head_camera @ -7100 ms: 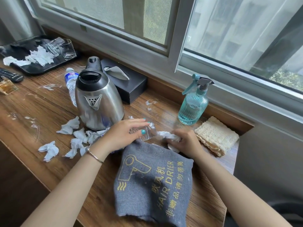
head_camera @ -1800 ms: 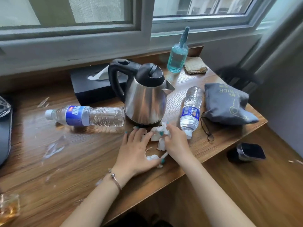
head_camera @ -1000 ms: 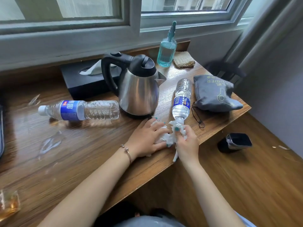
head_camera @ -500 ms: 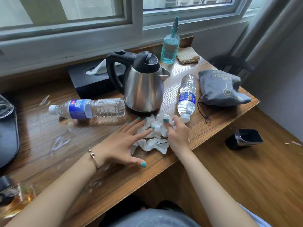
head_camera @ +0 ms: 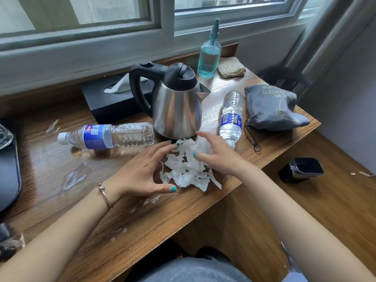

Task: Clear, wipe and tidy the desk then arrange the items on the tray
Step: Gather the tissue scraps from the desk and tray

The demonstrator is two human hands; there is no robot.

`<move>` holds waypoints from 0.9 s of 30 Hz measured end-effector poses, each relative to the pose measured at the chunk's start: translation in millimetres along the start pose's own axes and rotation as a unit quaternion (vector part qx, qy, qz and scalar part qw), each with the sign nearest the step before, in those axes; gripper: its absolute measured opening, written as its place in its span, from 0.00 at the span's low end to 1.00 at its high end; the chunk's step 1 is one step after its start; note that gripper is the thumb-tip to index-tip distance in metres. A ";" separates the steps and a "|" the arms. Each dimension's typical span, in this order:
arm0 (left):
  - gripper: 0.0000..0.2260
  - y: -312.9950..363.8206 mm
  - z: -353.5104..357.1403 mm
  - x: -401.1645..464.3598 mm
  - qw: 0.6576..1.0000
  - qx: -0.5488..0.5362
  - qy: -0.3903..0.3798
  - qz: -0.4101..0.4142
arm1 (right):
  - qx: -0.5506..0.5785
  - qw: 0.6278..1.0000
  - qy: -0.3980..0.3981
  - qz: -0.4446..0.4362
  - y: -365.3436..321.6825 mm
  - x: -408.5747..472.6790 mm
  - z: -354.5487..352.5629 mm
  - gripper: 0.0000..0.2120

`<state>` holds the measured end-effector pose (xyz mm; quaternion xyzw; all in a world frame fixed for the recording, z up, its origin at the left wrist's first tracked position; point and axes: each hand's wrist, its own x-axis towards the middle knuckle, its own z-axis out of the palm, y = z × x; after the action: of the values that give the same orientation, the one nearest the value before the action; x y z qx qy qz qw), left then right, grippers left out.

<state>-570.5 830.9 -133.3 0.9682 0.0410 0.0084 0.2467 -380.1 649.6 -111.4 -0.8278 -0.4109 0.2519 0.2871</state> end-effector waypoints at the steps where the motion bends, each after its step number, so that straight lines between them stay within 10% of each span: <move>1: 0.46 -1.1 -2.5 -0.6 1.000 -0.003 0.001 -0.001 | 0.017 1.000 -0.012 0.004 -3.1 0.0 -6.0 0.32; 16: 0.44 5.5 -5.3 -11.7 0.998 -0.069 0.001 -0.010 | 0.253 0.925 0.283 -0.015 39.0 -55.0 3.5 0.16; 27: 0.46 20.9 12.8 11.5 0.998 -0.064 -0.017 -0.022 | 0.132 0.936 0.316 0.077 34.9 -65.5 44.9 0.38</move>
<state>-557.0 807.4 -134.6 0.9493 0.0580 -0.0110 0.3087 -425.8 590.2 -155.2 -0.8485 -0.1968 0.0504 0.4887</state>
